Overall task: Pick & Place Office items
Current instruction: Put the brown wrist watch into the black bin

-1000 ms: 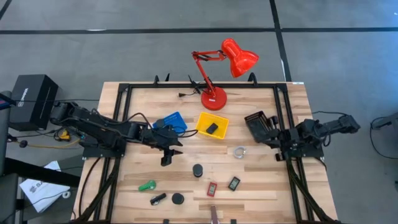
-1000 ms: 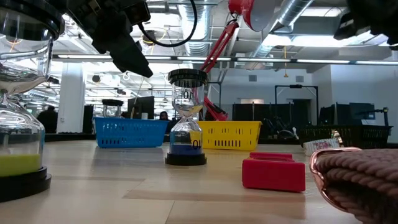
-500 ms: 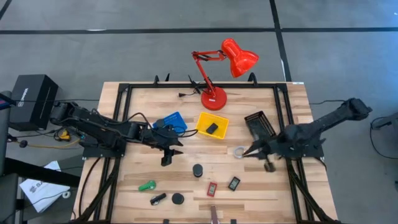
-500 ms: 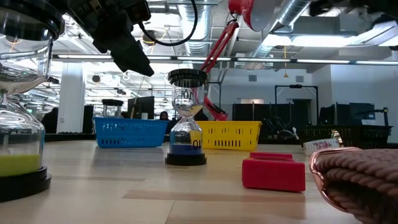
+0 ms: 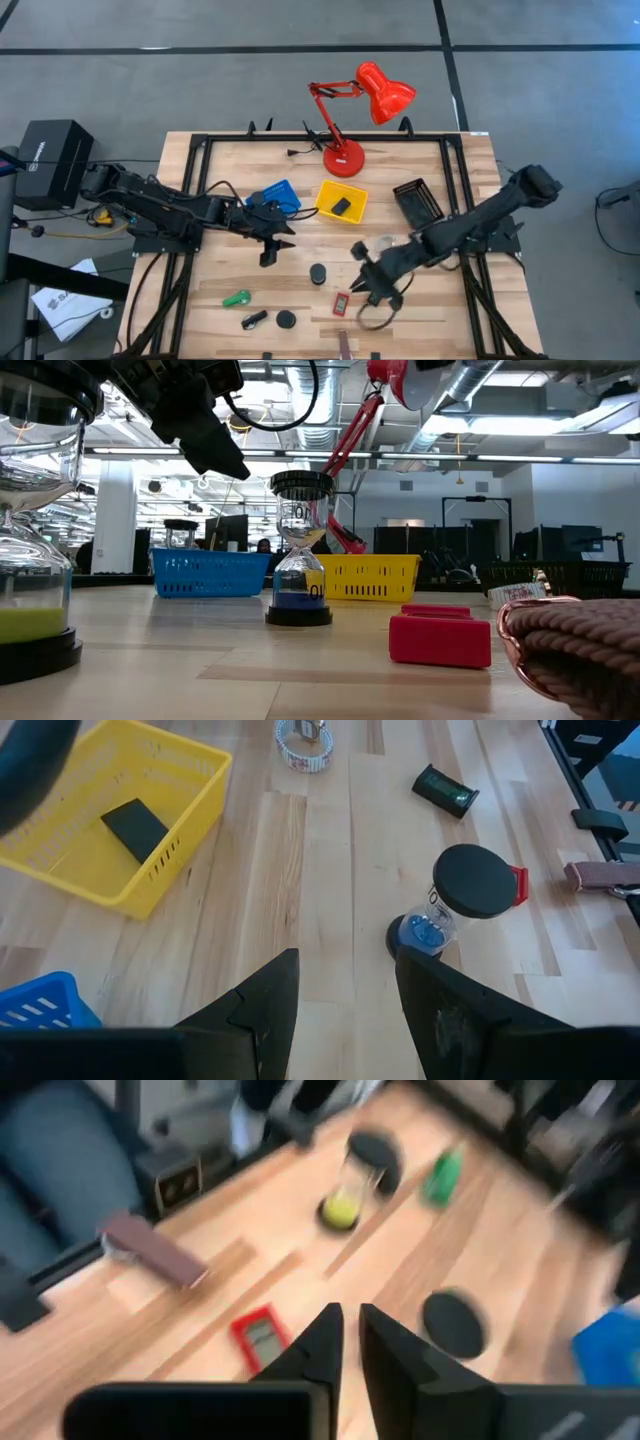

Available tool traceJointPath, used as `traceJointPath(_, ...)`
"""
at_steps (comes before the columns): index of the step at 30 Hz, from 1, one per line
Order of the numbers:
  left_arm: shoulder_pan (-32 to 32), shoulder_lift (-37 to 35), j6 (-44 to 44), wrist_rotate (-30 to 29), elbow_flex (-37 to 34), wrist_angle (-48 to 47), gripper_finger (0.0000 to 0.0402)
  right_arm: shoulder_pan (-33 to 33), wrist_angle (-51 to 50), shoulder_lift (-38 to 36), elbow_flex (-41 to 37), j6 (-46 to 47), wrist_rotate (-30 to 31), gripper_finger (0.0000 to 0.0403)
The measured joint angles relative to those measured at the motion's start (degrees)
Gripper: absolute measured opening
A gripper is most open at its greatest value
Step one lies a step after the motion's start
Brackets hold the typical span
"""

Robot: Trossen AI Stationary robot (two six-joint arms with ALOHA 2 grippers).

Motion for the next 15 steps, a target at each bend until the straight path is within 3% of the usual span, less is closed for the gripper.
traceJointPath(7,0.0,0.0,0.0,0.0,0.0,0.4,0.0163,1.0,-19.9,12.2,14.7,3.1,-0.1,0.0078)
traceJointPath(15,0.0,0.0,0.0,0.0,0.0,0.8,0.0163,3.0,-32.0,21.9,26.6,1.0,-0.2,0.0106)
